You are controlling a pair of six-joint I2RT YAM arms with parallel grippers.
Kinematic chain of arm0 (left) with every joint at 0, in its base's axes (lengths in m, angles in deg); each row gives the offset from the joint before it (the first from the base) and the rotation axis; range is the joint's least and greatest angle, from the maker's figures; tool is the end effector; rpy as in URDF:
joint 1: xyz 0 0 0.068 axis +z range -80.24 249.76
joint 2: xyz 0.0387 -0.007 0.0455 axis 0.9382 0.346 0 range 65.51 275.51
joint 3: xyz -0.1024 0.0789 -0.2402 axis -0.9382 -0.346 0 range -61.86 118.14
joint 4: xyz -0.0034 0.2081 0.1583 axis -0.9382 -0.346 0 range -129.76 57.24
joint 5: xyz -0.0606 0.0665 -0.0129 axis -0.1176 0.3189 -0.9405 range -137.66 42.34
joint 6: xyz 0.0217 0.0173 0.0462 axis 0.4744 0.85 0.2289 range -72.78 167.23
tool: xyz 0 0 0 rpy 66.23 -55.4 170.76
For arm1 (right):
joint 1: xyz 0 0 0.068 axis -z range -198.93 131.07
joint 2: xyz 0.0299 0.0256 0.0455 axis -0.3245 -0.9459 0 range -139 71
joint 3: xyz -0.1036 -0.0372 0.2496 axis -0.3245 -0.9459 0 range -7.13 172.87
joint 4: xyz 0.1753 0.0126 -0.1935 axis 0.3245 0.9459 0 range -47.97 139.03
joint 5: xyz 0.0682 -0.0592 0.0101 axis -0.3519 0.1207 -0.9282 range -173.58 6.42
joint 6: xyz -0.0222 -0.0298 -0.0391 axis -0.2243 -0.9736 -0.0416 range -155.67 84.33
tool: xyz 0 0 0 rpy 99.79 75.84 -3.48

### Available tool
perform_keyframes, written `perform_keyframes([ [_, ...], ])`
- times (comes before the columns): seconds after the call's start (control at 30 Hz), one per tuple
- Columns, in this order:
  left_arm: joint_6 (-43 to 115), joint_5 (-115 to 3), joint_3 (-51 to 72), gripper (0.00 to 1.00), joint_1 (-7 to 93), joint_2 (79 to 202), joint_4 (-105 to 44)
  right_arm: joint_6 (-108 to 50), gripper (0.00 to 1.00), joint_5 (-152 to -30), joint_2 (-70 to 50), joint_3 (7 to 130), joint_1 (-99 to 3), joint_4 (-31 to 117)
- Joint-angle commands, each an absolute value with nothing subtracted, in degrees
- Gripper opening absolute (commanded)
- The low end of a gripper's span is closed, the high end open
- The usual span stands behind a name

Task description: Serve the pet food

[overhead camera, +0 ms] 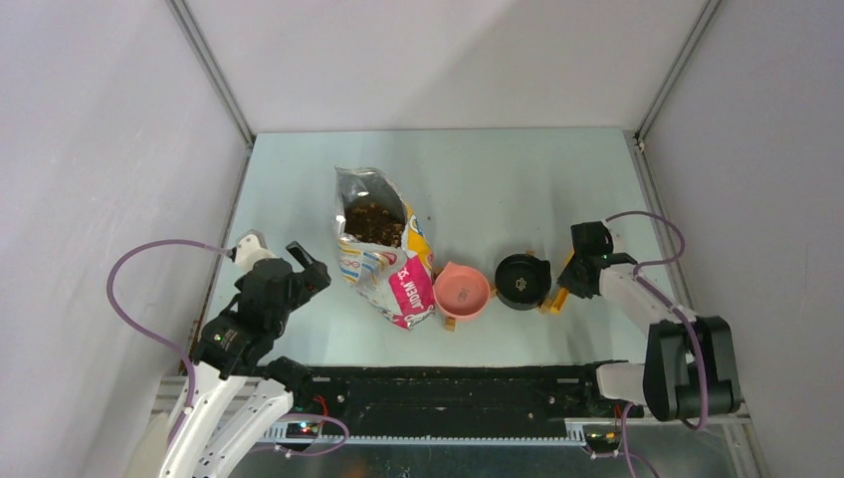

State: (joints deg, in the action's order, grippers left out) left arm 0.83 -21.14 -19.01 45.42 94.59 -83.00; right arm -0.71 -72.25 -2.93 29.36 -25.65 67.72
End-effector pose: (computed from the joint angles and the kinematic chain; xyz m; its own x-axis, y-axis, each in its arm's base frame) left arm 0.0960 -0.0258 0.2955 -0.4036 -0.5285 -0.7469 -0.3635 0.8417 -0.3992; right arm 0.2263 0.0197 0.1687 -0.7412 0.4786 -0.4708 0.4861 0.8663 0.1153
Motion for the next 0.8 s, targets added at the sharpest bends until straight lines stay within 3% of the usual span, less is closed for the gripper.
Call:
perform_keyframes([
  [0.0, 0.98, -20.61, -17.38, 0.99, 45.61, 93.98, -82.62, -1.52, 0.03, -71.11, 5.61, 31.38, -24.55, 69.79],
  [0.23, 5.05, -26.82, -16.89, 1.00, 45.67, 91.29, -79.03, -7.22, 0.00, -83.66, 23.07, 34.40, -23.18, 68.99],
  [0.33, 8.06, -32.77, -17.46, 0.99, 45.67, 88.95, -74.02, -8.01, 0.00, -100.65, 27.83, 36.14, -23.29, 67.79],
  [0.5, 10.67, -45.12, -18.02, 0.99, 45.67, 85.54, -62.68, -3.05, 0.00, -132.26, 29.34, 36.72, -25.52, 57.86],
  [0.77, 6.93, -65.97, -18.95, 0.99, 45.67, 91.72, -38.51, 17.28, 0.00, -149.19, 26.35, 36.74, -39.52, 30.76],
])
